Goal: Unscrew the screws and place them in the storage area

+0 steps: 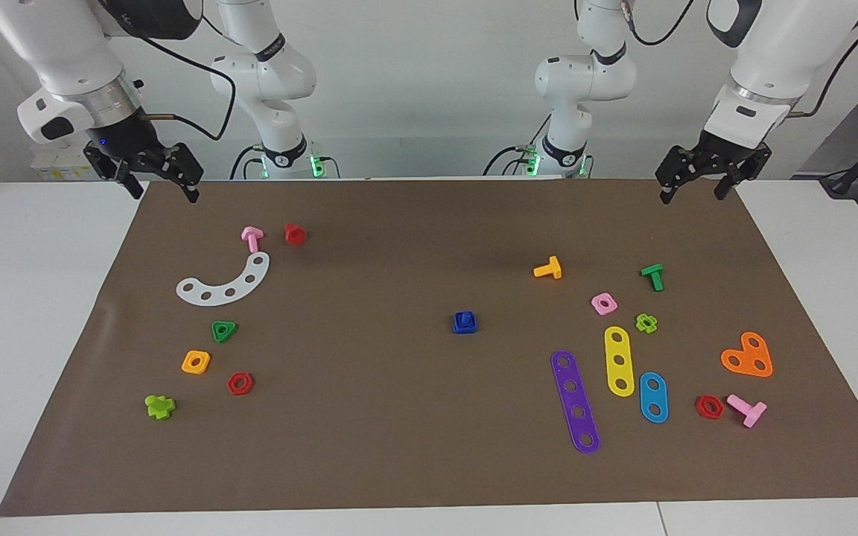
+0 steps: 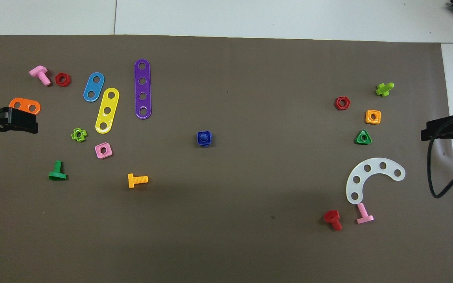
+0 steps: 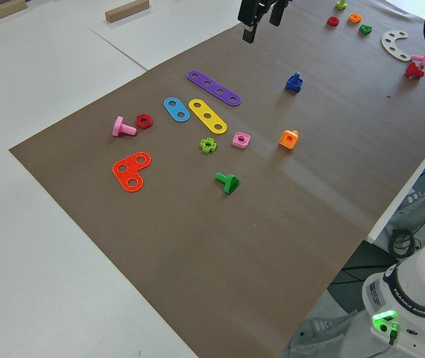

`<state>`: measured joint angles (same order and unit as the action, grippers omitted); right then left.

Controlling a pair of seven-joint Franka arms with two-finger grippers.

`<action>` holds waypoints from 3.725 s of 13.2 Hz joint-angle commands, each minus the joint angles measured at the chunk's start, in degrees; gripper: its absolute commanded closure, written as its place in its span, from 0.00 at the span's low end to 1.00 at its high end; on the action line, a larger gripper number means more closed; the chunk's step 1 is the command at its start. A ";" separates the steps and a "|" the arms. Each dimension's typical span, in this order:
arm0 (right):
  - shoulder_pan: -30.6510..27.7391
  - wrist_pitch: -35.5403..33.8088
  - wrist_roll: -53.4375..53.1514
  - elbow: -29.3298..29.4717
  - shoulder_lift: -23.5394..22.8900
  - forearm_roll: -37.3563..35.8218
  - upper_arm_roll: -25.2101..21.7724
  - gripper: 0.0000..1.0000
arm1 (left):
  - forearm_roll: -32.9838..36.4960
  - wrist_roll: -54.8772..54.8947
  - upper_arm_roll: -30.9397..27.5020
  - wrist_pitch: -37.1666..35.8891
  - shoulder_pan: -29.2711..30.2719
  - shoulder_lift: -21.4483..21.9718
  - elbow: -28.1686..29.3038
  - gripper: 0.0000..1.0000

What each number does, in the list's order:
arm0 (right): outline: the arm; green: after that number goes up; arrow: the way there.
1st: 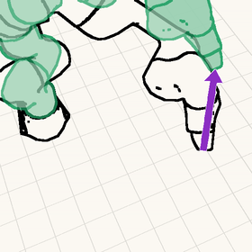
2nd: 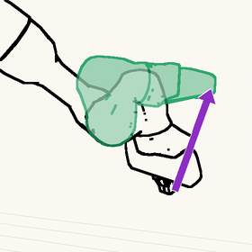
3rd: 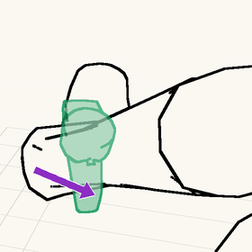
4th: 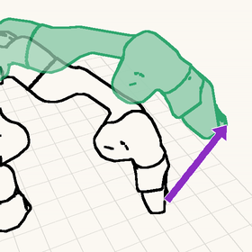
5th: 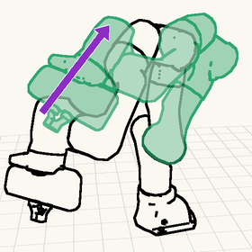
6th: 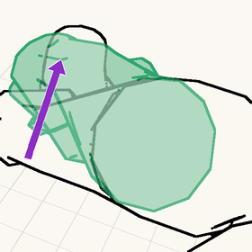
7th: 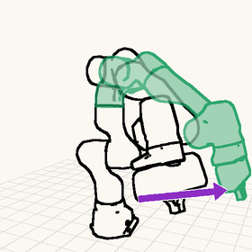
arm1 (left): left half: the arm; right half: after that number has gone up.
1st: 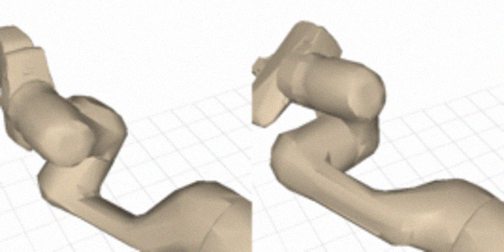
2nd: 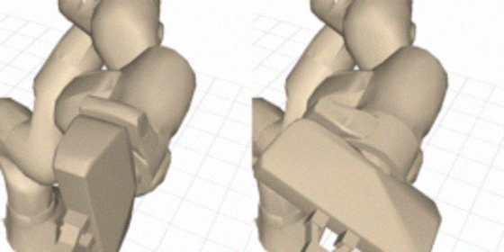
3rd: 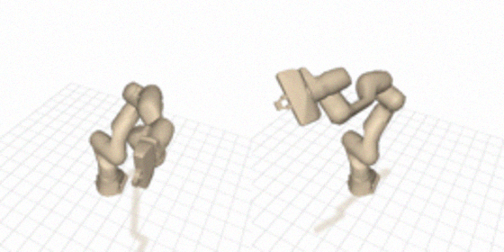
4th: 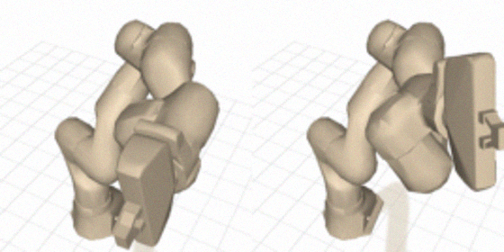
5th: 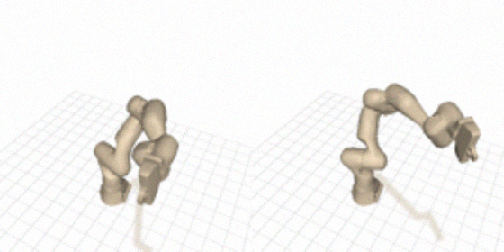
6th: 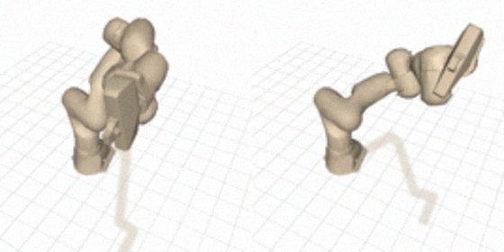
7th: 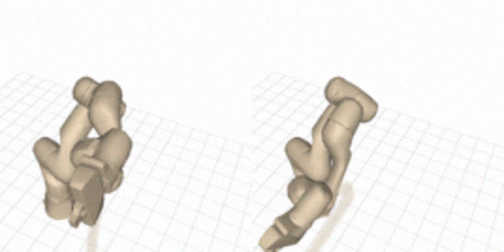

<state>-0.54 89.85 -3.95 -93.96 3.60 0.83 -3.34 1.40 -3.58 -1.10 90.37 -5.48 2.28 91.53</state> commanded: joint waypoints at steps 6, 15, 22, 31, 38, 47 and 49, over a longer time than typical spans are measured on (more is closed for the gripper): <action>-0.78 0.07 -0.97 -0.70 0.89 0.14 0.88 0.00 | 1.51 0.16 0.22 1.83 0.12 1.41 1.90 0.00; -0.78 0.07 -0.97 -0.70 0.89 0.14 0.88 0.00 | 0.98 -0.02 0.92 3.06 -0.67 1.76 2.95 0.00; -0.78 0.07 -0.97 -0.78 0.89 0.14 0.88 0.00 | -0.33 -0.11 0.31 4.91 -0.23 2.99 6.72 0.00; -0.78 0.07 -0.97 -0.70 0.89 0.14 0.88 0.00 | -7.99 -18.36 0.48 21.14 -15.85 -10.44 7.70 0.01; -0.78 0.07 -0.97 -0.70 0.89 0.14 0.88 0.00 | -7.20 -25.95 0.31 37.59 -26.58 -23.09 8.49 0.07; -0.78 0.07 -0.97 -0.70 0.89 0.14 0.88 0.00 | -3.77 -22.17 0.31 44.72 -28.53 -27.42 11.73 0.18; -0.78 0.07 -0.97 -0.70 0.89 0.14 0.88 0.00 | -3.77 -22.08 0.39 46.03 -28.62 -27.33 12.70 0.23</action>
<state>-0.54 89.85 -3.95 -93.96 3.60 0.83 -3.34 -3.50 -26.21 0.28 133.74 -32.94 -25.92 101.79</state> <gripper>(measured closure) 0.000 0.198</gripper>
